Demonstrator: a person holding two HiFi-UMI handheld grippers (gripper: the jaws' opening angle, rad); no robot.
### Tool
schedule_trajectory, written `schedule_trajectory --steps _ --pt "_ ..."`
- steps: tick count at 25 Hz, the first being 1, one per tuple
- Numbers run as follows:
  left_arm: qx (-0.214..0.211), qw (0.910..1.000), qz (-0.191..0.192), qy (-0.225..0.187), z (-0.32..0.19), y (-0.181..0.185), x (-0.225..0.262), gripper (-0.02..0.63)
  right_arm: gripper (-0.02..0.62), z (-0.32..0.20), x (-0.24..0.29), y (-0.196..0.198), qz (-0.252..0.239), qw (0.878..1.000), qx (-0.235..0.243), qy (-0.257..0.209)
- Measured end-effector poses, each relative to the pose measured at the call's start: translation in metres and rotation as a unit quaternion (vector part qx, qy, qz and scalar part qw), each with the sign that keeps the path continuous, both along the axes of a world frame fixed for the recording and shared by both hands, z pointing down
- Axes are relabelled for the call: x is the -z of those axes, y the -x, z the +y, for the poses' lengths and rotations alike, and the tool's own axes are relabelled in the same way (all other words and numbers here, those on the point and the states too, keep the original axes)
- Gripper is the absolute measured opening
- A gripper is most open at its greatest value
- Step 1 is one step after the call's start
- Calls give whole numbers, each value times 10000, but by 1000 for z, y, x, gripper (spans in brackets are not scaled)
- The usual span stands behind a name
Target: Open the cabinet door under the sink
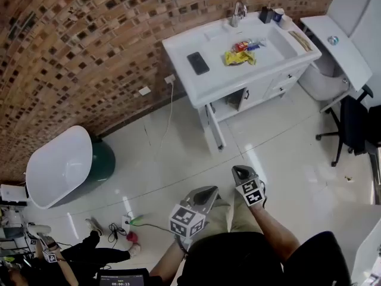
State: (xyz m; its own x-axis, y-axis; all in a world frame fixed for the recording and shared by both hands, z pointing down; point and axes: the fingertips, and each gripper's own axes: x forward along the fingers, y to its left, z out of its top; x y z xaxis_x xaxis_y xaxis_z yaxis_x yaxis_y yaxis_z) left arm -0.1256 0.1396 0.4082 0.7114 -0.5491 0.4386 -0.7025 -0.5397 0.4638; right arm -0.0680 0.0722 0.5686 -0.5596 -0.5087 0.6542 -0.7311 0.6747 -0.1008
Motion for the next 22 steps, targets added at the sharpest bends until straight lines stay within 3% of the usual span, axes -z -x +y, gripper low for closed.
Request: schedule_trajectory --steps 5,12,18,22 --pt "-206 9994 123 -248 5 -24 26 15 -9 10 78 -21 -486 9975 128 -506" --pt "29 9994 241 -230 39 -66 49 15 -10 70 151 -77 -900 9908 192 -996" --pt "500 9977 272 -378 65 -107 73 16 -9 124 177 -137 -1141 9859 475 -1129" --pt "479 9981 168 -342 101 -159 69 15 -10 159 178 -193 -1230 9846 515 -1126"
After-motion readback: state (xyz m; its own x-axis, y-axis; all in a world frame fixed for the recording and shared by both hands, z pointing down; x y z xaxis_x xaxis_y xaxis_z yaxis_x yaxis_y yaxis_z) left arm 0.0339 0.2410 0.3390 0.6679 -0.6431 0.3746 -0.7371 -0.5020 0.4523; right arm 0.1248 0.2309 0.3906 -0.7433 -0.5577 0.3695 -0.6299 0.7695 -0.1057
